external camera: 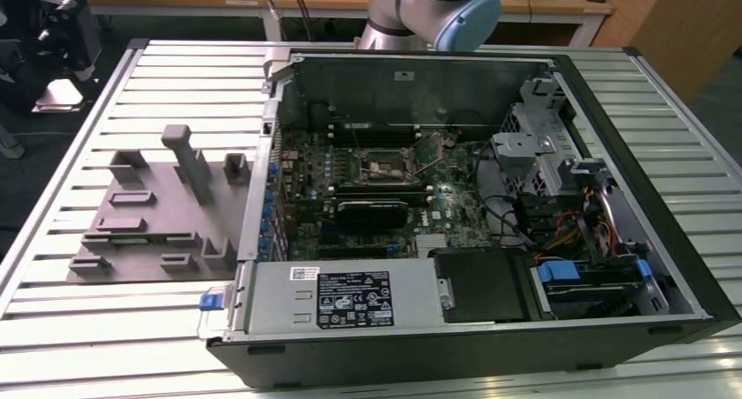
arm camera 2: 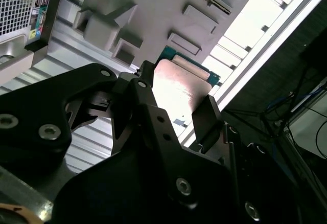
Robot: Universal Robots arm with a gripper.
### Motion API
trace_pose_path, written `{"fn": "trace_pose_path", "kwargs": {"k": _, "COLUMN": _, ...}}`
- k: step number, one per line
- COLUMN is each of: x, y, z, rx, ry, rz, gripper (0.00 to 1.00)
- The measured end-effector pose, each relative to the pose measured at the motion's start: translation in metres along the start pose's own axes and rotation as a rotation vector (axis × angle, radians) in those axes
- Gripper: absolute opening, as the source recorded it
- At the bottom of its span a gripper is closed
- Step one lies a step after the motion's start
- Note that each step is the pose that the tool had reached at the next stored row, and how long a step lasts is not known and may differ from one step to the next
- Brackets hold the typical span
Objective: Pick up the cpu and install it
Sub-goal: 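Pick up the cpu and move it towards the insertion slot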
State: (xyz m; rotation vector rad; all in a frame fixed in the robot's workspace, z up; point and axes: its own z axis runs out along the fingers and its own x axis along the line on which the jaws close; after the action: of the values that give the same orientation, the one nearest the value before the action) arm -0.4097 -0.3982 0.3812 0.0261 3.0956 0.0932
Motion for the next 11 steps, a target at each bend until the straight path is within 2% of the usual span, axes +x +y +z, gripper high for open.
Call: {"fn": "trace_pose_path", "kwargs": {"k": 11, "x": -0.0156, "y": 0.0003, "z": 0.0008, "rx": -0.0001, "ry": -0.0001, "rz": 0.0, "gripper": 0.54}}
